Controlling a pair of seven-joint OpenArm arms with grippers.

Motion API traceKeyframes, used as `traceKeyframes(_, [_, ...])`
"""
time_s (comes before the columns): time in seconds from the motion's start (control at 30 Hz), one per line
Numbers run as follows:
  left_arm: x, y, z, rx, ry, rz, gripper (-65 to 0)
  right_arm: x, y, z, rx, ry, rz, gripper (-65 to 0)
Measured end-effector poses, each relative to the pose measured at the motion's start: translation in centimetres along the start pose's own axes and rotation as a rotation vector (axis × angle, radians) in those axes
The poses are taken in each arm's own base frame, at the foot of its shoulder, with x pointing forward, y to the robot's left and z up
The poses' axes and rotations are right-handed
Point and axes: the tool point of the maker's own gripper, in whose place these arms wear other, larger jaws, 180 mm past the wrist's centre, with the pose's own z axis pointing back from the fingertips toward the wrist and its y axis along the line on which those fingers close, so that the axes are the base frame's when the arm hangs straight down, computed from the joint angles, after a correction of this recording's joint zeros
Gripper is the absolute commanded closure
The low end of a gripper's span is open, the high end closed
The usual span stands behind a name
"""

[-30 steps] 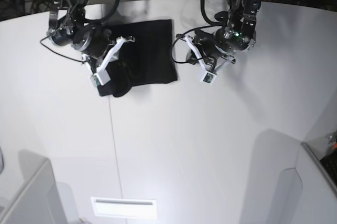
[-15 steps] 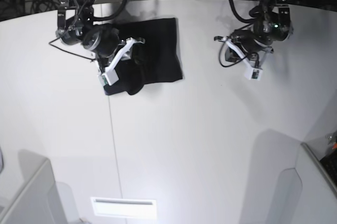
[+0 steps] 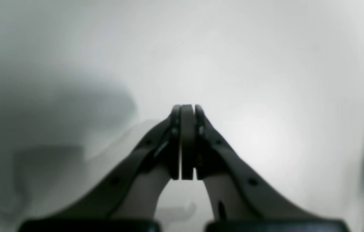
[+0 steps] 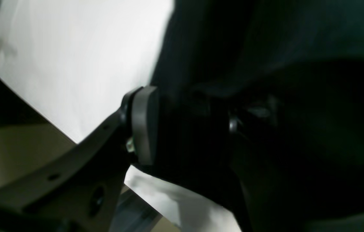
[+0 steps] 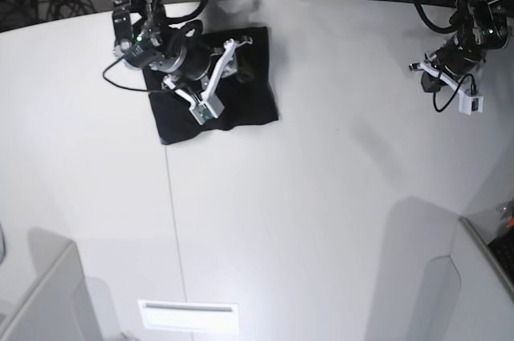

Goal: Fold the T-shirt properly
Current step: 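Press and tuck the folded bundle with the right gripper while the left withdraws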

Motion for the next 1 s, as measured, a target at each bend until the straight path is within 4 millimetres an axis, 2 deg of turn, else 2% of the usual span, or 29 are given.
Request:
traceKeyframes(0.2, [-1.3, 0.8, -0.7, 0.005, 0.037, 0.036, 0.0, 0.5, 1.6, -0.1, -0.022, 0.002, 0.022, -25.7])
traceKeyframes(0.3, [-1.6, 1.0, -0.9, 0.009, 0.045, 0.044, 0.0, 0.2, 3.6, -0.5, 0.023, 0.017, 0.057, -25.7])
traceKeyframes(0.4, [-0.8, 0.8, -1.1, 0.002, 0.029, 0.048, 0.0, 0.0, 5.7, -1.0, 0.063, 0.036, 0.127, -25.7])
traceKeyframes(0.53, [-0.7, 1.5, -1.3, 0.008, 0.036, 0.050, 0.0, 1.5, 7.7, -0.3, 0.105, -0.009, 0.223, -25.7])
traceKeyframes(0.6, [-0.9, 2.2, -1.2, 0.028, 0.047, 0.042, 0.0, 1.6, 7.2, 0.1, 0.091, -0.014, 0.242, -25.2])
traceKeyframes(0.67, [-0.9, 2.3, -1.1, 0.028, 0.051, 0.040, 0.0, 1.7, 5.6, 0.2, 0.043, -0.033, 0.188, -21.0])
traceKeyframes(0.7, [-0.8, 2.5, -1.1, 0.030, 0.051, 0.036, 0.0, 2.2, 4.5, 0.5, 0.012, -0.081, 0.160, -15.9])
traceKeyframes(0.77, [-0.3, 2.9, -0.9, 0.039, 0.044, 0.026, 0.0, 3.1, 2.3, 1.3, -0.046, -0.170, 0.137, -1.7])
traceKeyframes(0.83, [-0.2, 3.5, -0.6, 0.054, 0.034, 0.044, 0.0, 3.6, 0.4, 2.2, -0.099, -0.241, 0.120, 0.0])
traceKeyframes(0.93, [-0.2, 4.7, 0.1, 0.082, 0.019, 0.069, 0.0, 5.1, -1.1, 3.4, -0.134, -0.368, 0.075, 0.0])
traceKeyframes(1.0, [-0.1, 4.8, 0.1, 0.085, 0.016, 0.071, 0.0, 5.7, -2.5, 4.0, -0.172, -0.388, 0.063, 0.0])
